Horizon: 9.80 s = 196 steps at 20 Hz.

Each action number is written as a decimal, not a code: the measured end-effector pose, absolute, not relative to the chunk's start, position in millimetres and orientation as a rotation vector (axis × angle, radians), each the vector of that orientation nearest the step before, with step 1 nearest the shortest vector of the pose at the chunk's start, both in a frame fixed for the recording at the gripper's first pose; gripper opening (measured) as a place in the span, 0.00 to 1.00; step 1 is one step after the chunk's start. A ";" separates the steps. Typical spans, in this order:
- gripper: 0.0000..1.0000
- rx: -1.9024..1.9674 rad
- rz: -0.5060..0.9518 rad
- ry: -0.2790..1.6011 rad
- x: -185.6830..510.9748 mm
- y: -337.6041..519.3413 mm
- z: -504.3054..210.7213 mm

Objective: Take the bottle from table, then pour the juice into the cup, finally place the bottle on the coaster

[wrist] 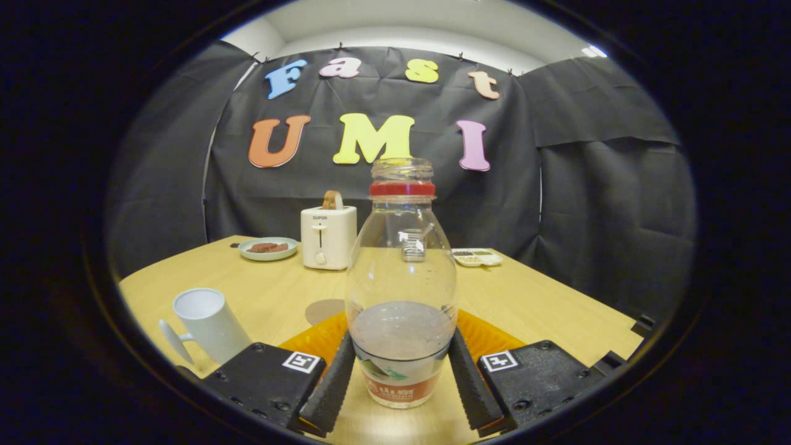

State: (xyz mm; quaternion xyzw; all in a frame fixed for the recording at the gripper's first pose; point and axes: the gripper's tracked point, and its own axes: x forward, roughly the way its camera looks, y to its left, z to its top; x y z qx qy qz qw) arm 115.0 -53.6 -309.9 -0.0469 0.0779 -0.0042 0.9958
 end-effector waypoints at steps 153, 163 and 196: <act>0.79 -2.045 -0.195 -0.266 106.0 64.5 -159.6; 0.79 -2.087 -0.212 -0.301 106.3 66.2 -148.2; 0.80 -2.123 -0.169 -0.335 102.7 87.8 -173.0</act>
